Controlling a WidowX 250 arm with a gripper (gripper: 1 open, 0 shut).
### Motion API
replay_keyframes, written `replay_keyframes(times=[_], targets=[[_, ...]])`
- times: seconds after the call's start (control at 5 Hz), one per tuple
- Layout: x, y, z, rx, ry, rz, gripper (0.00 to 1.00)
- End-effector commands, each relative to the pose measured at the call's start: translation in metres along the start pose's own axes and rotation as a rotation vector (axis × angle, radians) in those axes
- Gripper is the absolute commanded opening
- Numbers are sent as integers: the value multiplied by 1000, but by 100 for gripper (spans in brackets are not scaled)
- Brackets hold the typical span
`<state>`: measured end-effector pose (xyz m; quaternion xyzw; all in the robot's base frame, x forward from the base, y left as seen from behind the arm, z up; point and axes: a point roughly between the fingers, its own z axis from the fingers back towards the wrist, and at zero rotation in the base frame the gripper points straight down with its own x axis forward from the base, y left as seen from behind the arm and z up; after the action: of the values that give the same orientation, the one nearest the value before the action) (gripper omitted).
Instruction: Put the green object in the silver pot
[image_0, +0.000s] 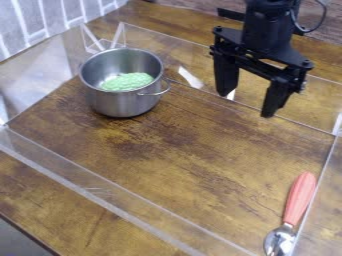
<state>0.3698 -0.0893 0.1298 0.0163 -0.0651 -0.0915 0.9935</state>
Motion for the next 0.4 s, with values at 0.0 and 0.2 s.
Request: replay_keyframes(times=[0.0, 0.2], targets=[[14, 5, 40, 10, -114, 19, 100], [19, -1, 36, 15, -128, 36, 100]])
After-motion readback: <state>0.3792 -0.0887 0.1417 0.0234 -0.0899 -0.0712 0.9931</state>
